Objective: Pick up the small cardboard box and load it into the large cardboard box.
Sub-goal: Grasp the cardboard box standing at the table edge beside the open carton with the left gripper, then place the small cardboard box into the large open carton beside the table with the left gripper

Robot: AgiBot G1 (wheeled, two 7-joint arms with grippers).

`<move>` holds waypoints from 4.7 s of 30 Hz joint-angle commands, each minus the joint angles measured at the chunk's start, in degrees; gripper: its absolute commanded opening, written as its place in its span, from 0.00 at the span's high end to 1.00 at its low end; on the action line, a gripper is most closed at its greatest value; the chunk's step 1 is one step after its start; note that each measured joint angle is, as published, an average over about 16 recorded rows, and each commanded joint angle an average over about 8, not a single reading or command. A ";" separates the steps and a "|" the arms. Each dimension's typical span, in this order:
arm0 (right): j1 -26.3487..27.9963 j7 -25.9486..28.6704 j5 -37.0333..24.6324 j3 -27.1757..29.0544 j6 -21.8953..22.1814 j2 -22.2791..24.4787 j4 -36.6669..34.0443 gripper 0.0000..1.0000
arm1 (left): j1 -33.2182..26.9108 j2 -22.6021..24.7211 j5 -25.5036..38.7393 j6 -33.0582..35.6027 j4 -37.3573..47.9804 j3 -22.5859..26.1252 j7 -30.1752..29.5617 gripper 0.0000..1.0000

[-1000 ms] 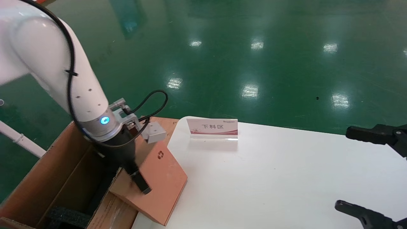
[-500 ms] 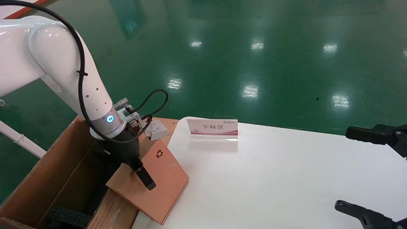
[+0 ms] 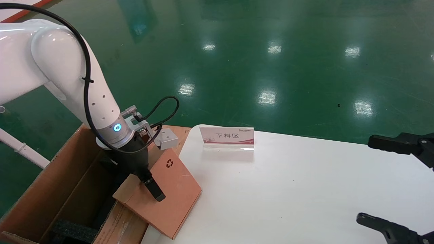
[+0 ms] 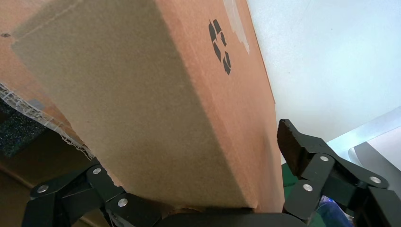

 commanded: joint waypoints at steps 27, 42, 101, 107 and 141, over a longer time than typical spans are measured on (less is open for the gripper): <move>0.02 -0.02 -0.02 -0.03 -0.01 0.00 -0.04 1.00 | -7.88 -2.93 -2.54 1.96 -6.94 -3.31 0.56 1.00; 0.04 -0.05 0.02 -0.08 0.00 0.01 -0.05 1.00 | -31.84 -6.36 1.31 11.74 -15.44 -8.29 -2.98 1.00; 0.08 -0.14 0.15 -0.27 0.08 0.09 -0.05 0.00 | -24.46 -18.37 1.16 0.69 6.64 25.44 -4.56 1.00; 0.09 -0.15 0.16 -0.29 0.09 0.10 -0.05 0.00 | -22.51 -17.99 1.82 -1.73 8.39 25.61 -4.44 1.00; 0.11 -0.20 0.23 -0.39 0.13 0.14 -0.05 0.00 | -15.10 -16.47 4.94 -11.21 8.41 26.75 -10.32 1.00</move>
